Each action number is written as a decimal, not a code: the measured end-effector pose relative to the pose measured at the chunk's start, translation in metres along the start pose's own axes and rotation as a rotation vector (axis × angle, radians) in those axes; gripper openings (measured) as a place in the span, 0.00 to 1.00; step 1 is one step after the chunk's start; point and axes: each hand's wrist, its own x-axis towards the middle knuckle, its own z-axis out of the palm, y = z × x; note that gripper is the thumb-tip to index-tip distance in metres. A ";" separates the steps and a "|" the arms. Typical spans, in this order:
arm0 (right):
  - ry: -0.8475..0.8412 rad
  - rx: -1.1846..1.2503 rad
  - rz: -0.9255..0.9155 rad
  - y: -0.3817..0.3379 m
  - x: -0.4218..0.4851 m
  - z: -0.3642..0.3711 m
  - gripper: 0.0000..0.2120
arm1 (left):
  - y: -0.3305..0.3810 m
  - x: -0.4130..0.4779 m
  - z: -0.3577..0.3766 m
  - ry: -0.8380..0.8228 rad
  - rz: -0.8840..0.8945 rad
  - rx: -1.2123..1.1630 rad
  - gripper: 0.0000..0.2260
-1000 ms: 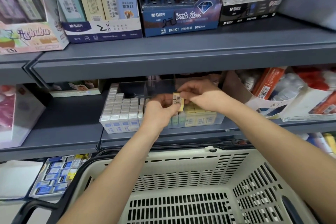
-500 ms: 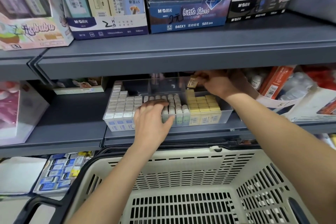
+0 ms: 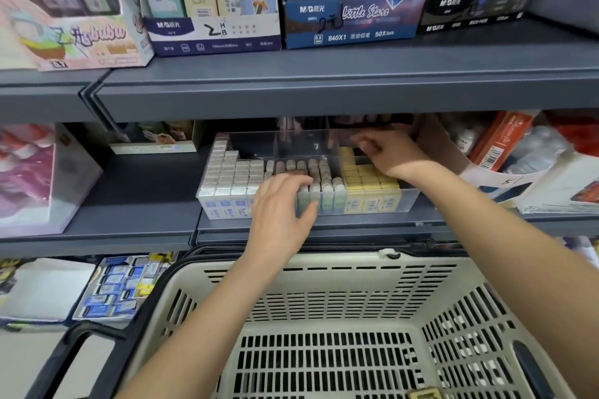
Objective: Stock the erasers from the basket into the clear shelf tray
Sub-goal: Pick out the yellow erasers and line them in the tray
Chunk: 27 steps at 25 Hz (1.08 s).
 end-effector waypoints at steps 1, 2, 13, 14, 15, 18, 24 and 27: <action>0.044 0.048 -0.004 -0.001 -0.015 -0.002 0.14 | 0.003 -0.008 -0.003 -0.002 0.014 -0.065 0.13; 0.104 0.103 -0.011 -0.002 -0.033 -0.004 0.13 | 0.007 -0.016 -0.005 0.000 0.027 -0.118 0.12; -0.354 0.244 0.197 -0.007 -0.218 0.062 0.06 | 0.010 -0.127 0.034 -0.584 -0.159 -0.286 0.08; -0.491 0.146 0.232 -0.003 -0.224 0.072 0.07 | 0.003 -0.135 0.042 -0.670 -0.227 -0.298 0.08; -0.631 0.042 0.260 0.001 -0.231 0.083 0.09 | -0.004 -0.146 0.049 -0.755 -0.303 -0.311 0.07; -0.914 -0.282 0.242 0.016 -0.244 0.109 0.15 | -0.019 -0.175 0.067 -0.961 -0.388 -0.249 0.10; -0.953 -0.551 0.275 0.053 -0.271 0.132 0.33 | -0.031 -0.233 0.098 -1.301 0.009 0.133 0.25; -0.927 -0.570 0.276 0.058 -0.282 0.140 0.43 | -0.038 -0.242 0.100 -1.297 0.143 0.222 0.20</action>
